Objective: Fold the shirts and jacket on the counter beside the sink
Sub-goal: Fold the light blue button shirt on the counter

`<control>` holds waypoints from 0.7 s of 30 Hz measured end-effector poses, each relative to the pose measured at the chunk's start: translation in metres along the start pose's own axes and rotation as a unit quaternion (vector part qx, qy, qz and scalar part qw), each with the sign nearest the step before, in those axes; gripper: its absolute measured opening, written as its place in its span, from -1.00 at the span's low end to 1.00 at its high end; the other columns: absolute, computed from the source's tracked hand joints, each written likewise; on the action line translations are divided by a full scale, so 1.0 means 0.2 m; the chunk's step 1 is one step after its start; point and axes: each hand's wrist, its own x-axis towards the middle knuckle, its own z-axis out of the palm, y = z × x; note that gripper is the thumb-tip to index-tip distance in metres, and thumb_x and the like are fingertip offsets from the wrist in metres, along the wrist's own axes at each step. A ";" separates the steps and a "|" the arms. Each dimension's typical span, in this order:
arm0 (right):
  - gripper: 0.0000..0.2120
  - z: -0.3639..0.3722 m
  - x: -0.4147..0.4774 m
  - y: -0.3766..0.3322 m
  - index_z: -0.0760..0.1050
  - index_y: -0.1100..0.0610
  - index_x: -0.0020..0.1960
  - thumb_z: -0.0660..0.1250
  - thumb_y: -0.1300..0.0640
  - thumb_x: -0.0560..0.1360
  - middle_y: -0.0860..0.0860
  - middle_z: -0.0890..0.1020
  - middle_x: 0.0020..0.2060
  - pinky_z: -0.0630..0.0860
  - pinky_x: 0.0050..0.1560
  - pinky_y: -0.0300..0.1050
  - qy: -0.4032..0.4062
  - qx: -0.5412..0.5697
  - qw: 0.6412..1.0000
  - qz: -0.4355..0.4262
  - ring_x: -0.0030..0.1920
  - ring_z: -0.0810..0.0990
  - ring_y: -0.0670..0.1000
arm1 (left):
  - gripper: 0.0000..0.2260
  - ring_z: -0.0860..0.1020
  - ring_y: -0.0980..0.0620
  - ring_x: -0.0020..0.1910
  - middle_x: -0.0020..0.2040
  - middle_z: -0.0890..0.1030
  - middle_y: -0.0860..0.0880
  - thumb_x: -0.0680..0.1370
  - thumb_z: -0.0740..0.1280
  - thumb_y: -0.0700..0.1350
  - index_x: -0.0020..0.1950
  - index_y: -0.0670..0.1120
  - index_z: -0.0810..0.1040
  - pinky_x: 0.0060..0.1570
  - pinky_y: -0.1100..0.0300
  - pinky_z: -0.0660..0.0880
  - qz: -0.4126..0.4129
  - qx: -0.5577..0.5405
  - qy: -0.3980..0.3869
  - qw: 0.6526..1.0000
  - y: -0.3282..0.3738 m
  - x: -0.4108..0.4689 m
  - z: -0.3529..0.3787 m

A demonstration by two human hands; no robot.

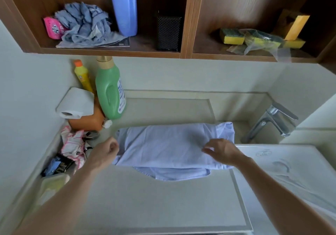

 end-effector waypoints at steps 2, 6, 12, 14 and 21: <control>-0.85 0.05 0.07 -0.12 0.65 0.02 0.04 0.33 0.02 0.59 -0.01 0.66 -0.05 0.50 -0.14 -0.13 0.109 0.023 0.992 -0.057 -0.06 0.66 0.09 | -0.89 0.60 -0.09 -0.08 -0.10 0.64 -0.02 0.58 0.36 -0.03 0.02 -0.05 0.54 -0.09 0.04 0.50 0.011 -0.028 0.066 0.997 0.07 0.03 0.01; -0.76 0.17 0.23 -0.47 0.63 0.10 0.19 0.37 0.16 0.54 0.09 0.64 0.19 0.54 0.11 0.07 0.175 0.059 0.974 -0.128 0.15 0.62 0.17 | -0.60 0.49 -0.17 0.24 0.24 0.54 -0.14 0.54 0.37 -0.01 0.33 -0.15 0.50 0.23 -0.04 0.43 0.186 0.044 0.093 0.977 0.24 0.05 0.10; -0.48 0.37 0.42 -0.57 0.12 -0.06 0.60 0.02 -0.15 0.67 -0.02 0.11 0.60 -0.13 0.56 0.06 0.045 0.019 0.998 -0.047 0.60 0.04 0.03 | -0.15 -0.15 0.00 0.61 0.64 -0.15 0.01 0.48 0.19 0.43 0.62 0.17 -0.14 0.54 -0.11 -0.09 0.068 0.205 -0.110 0.970 0.19 0.13 0.35; -0.41 0.39 0.40 -0.38 -0.03 -0.12 0.62 -0.11 -0.28 0.64 -0.05 -0.01 0.62 -0.23 0.56 0.09 0.014 -0.005 0.999 0.046 0.61 -0.09 0.00 | -0.02 -0.32 0.04 0.58 0.60 -0.36 0.07 0.35 0.08 0.57 0.59 0.21 -0.29 0.53 -0.11 -0.21 0.008 0.216 -0.159 0.963 0.11 0.15 0.38; -0.40 0.38 0.24 0.14 0.01 -0.16 0.59 -0.23 -0.31 0.60 -0.07 0.02 0.61 -0.10 0.54 0.24 0.053 -0.033 0.973 0.223 0.60 -0.08 -0.03 | 0.19 -0.48 0.05 0.51 0.34 -0.65 0.20 0.10 -0.01 0.70 0.54 0.19 -0.42 0.51 -0.12 -0.28 -0.031 0.205 -0.186 0.960 0.07 0.22 0.41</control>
